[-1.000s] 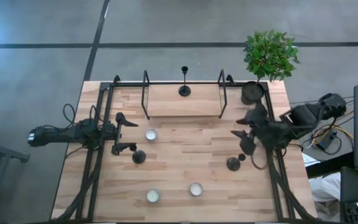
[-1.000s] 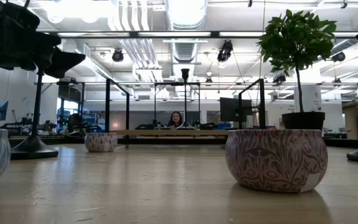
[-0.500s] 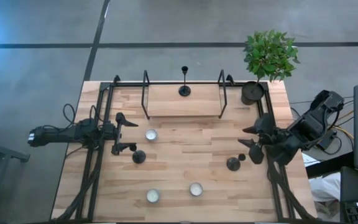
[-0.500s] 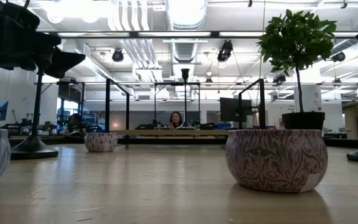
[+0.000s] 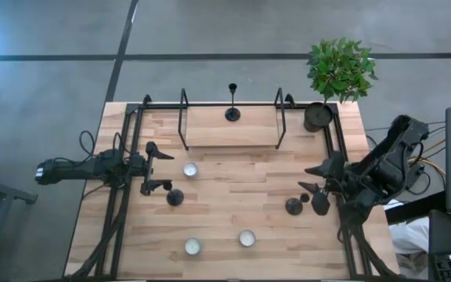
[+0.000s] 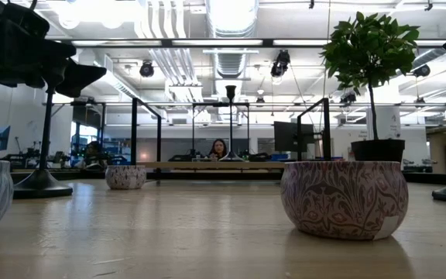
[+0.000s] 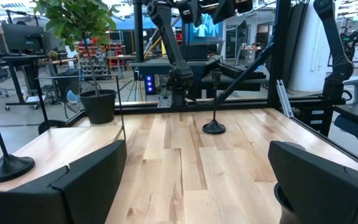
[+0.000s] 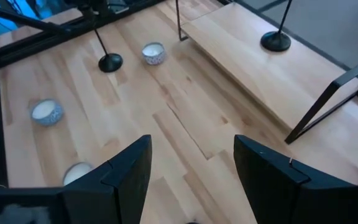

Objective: Pick & Place candle stick holders
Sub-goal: Put the right black candle holder on the shelf

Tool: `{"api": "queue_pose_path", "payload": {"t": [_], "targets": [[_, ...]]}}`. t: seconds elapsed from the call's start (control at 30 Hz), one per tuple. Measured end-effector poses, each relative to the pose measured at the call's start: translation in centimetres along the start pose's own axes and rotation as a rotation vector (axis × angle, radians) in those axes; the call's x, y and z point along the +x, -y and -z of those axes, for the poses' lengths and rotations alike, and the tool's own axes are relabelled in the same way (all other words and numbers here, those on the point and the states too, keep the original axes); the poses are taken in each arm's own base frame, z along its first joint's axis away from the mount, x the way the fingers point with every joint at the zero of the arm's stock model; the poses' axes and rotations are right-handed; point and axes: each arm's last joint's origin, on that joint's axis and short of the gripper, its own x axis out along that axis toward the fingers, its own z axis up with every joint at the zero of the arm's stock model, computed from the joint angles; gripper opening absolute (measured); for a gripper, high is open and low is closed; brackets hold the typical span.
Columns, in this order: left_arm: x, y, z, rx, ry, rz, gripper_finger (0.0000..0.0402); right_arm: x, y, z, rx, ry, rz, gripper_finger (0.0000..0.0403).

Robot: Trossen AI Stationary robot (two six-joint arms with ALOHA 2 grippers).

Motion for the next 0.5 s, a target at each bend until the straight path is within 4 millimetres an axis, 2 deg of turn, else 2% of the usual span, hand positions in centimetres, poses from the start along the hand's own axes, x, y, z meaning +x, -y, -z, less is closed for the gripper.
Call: {"api": "queue_pose_path", "payload": {"t": [0.37,0.5], "targets": [[0.0,0.0,0.0,0.000,0.000,0.001,0.0399,-0.8,-0.5,0.3,0.032,0.032,-0.039,0.0218],[0.0,0.0,0.0,0.000,0.000,0.001,0.0399,-1.2,-1.1,0.3,0.037,0.037,-0.053,0.0206]]}}
